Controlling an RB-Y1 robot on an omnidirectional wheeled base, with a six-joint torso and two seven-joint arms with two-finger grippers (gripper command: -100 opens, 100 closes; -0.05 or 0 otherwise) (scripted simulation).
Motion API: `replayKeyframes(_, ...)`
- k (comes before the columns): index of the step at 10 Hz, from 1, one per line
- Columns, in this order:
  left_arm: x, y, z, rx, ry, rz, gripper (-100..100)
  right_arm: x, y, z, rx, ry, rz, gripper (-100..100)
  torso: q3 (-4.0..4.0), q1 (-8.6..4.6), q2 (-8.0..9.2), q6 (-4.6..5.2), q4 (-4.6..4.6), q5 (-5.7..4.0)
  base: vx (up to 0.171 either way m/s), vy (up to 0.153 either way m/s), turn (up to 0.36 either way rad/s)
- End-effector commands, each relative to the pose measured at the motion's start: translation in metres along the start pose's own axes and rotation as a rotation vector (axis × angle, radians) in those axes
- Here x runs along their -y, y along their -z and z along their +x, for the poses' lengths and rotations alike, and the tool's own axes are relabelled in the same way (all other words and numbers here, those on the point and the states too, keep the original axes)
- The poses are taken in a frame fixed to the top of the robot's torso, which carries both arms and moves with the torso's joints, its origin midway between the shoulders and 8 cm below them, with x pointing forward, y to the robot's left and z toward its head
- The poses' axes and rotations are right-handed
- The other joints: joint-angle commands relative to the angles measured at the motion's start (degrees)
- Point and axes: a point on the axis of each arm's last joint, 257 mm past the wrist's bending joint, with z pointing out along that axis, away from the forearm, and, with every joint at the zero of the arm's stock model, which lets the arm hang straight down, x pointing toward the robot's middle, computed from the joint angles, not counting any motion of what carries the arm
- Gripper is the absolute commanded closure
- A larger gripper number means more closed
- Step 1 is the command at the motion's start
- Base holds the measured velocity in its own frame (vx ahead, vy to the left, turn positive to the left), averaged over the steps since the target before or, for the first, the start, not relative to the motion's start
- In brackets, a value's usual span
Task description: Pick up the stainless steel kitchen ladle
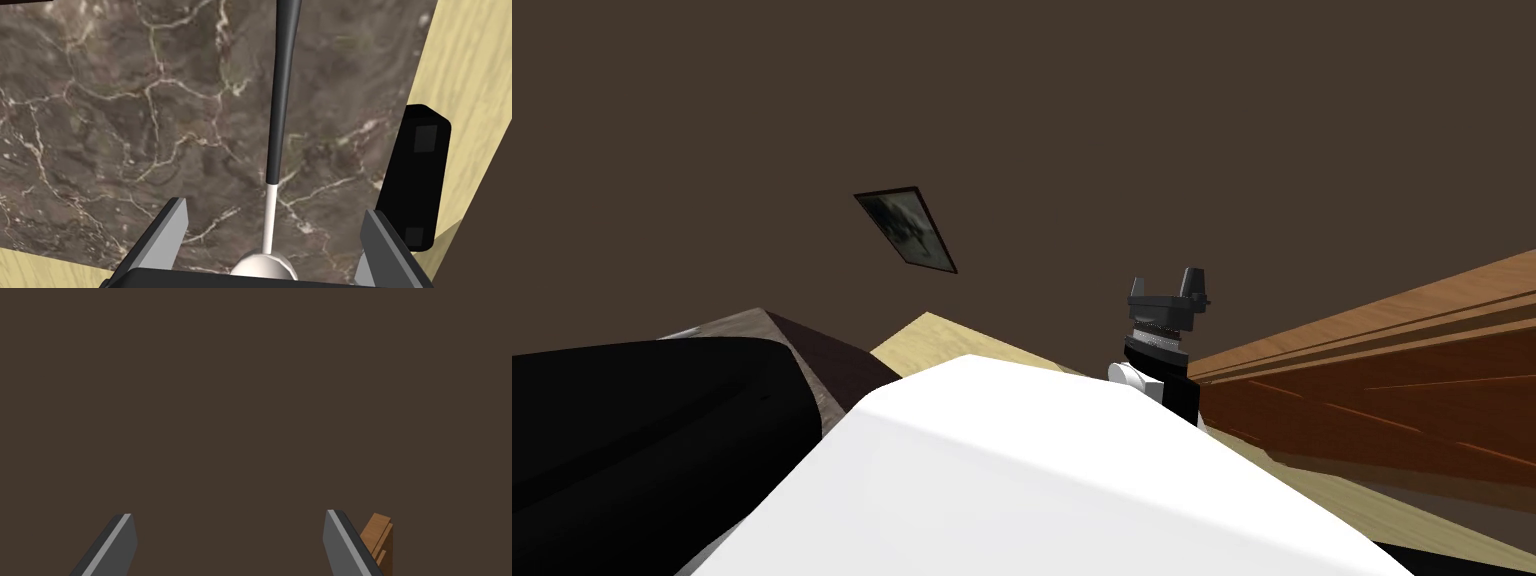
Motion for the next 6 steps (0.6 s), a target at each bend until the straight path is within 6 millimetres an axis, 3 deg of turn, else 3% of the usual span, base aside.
replayKeyframes(1, 0.000, 0.000, 0.000, 0.000, 0.000, 0.000, -100, 0.000, 0.000, 0.000, 0.000, 0.000, 0.000, 0, 0.00, 0.00, 0.00, 0.00, 0.00, 0.00, -0.021, 0.017, -0.004)
replayKeyframes(2, 0.000, 0.000, 0.000, 0.002, -0.004, 0.001, 0, 0.000, 0.000, 0.000, 0.000, 0.000, 0.000, 0, -0.02, -0.11, -0.04, -0.01, 0.00, -0.03, 0.000, 0.000, 0.000)
replayKeyframes(3, -0.008, -0.005, 0.002, 0.002, -0.011, -0.001, -100, 0.000, 0.000, 0.000, 0.000, 0.000, 0.000, 0, -0.05, -0.17, -0.09, -0.01, -0.02, -0.05, -0.015, 0.001, 0.058)
replayKeyframes(6, -0.022, -0.013, 0.007, 0.000, -0.028, -0.003, -100, 0.000, 0.000, 0.000, 0.000, 0.000, 0.000, 0, -0.03, -0.22, -0.05, -0.01, -0.01, -0.06, -0.026, -0.006, 0.059)
